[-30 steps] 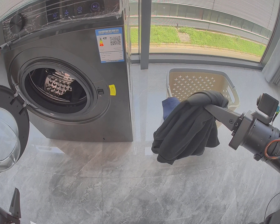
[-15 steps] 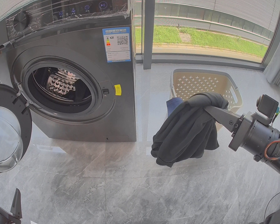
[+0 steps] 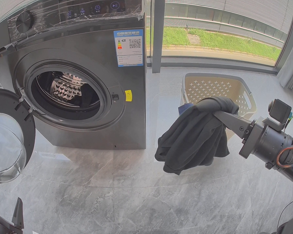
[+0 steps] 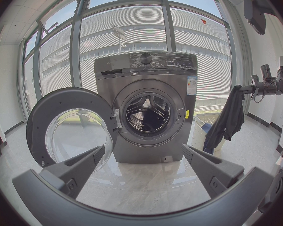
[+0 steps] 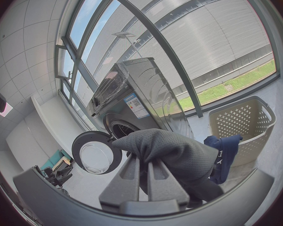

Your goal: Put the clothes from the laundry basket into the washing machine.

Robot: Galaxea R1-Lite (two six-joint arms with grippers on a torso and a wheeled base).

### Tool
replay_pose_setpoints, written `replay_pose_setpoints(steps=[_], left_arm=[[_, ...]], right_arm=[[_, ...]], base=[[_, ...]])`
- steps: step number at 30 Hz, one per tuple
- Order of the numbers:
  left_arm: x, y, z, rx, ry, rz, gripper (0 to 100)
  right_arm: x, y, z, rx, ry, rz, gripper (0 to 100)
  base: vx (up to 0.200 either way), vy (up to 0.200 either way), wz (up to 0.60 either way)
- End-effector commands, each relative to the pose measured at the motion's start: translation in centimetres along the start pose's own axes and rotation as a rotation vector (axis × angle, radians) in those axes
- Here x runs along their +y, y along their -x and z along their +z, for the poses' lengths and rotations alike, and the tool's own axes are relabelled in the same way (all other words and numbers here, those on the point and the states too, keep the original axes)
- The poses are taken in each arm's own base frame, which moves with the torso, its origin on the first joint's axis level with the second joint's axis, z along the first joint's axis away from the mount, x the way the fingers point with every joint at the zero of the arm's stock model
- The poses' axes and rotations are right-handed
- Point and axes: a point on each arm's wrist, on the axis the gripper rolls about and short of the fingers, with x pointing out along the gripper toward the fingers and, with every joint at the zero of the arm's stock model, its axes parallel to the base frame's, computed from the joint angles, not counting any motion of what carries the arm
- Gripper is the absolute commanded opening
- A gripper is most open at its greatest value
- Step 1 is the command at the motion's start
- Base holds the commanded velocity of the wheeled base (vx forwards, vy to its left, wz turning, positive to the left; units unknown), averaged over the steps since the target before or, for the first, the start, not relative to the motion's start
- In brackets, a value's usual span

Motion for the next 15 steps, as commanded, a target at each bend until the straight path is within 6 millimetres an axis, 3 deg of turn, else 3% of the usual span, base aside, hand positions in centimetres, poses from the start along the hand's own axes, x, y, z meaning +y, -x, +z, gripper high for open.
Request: replay_pose_setpoints(steps=[1,15], left_arm=[[-0.01,0.08,-0.53,0.0,0.001,0.001,100],[-0.01,0.08,-0.58,0.005,-0.001,0.003,100]], right_arm=[[-0.02,-0.09,-0.1,0.004,0.0,-0.001,0],[-0.01,-0.02,0.05,-0.002,0.002,0.0,0]], base=[[0.0,0.2,0.0],[0.0,0.2,0.0]])
